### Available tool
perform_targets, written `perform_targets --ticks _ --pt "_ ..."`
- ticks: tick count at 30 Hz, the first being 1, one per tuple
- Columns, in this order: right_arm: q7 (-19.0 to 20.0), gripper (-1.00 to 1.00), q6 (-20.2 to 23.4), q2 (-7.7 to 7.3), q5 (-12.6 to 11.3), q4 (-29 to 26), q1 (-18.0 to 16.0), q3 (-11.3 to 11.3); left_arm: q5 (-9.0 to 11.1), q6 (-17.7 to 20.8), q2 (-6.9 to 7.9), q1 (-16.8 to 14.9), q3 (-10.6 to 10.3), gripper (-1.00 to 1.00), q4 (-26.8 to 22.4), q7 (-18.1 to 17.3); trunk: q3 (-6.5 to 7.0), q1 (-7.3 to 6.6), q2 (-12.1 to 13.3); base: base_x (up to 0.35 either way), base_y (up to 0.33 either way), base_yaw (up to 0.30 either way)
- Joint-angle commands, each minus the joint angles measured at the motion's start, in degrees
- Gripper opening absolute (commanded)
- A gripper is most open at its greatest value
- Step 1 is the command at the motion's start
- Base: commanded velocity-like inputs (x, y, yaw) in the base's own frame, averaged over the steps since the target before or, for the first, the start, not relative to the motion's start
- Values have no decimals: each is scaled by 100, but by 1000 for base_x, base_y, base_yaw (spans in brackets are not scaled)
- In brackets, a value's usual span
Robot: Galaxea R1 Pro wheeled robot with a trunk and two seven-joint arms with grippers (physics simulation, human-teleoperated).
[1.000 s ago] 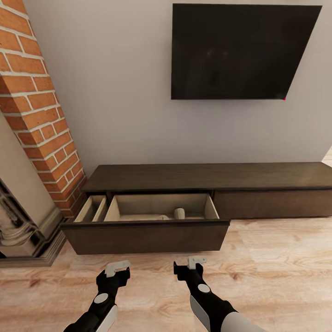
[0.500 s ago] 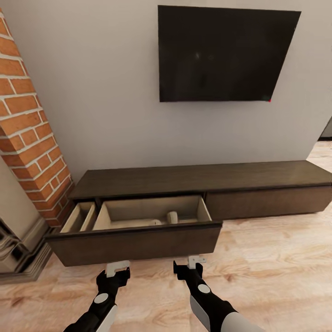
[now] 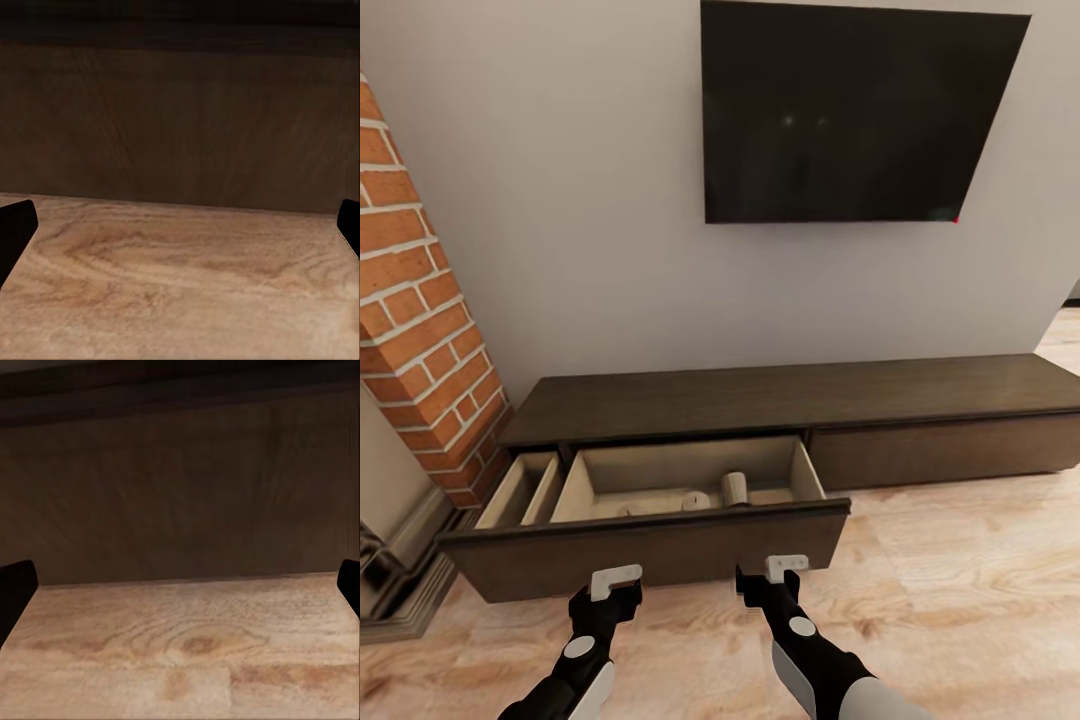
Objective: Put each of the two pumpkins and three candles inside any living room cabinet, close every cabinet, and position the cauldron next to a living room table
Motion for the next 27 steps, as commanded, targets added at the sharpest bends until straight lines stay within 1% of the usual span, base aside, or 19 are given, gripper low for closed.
perform_targets --ticks 1,7,17,19,22,25,27 --pt "-3 100 0 0 0 0 0 1 0 -2 0 0 0 100 0 0 0 0 0 162 0 0" --pt "-8 100 8 0 -3 0 0 2 0 -8 -7 0 0 100 0 0 0 0 0 47 0 0" --pt "-69 100 38 0 -33 -7 -1 -6 0 -9 -9 0 0 100 0 0 -179 220 -401 2 0 0" --pt "-166 100 55 0 -30 -33 -1 -7 0 -9 -9 0 0 100 0 0 -215 264 -481 0 0 0" --pt "-435 100 32 0 -9 -52 0 -4 0 -9 -9 0 0 100 0 0 -269 329 -602 0 0 0" --pt "-784 100 15 0 22 -66 -1 6 0 -9 -3 0 0 100 0 0 -323 395 -722 0 0 0" --pt "-882 100 12 0 30 -68 -2 10 0 -9 1 0 0 100 0 0 -359 439 -802 0 0 0"
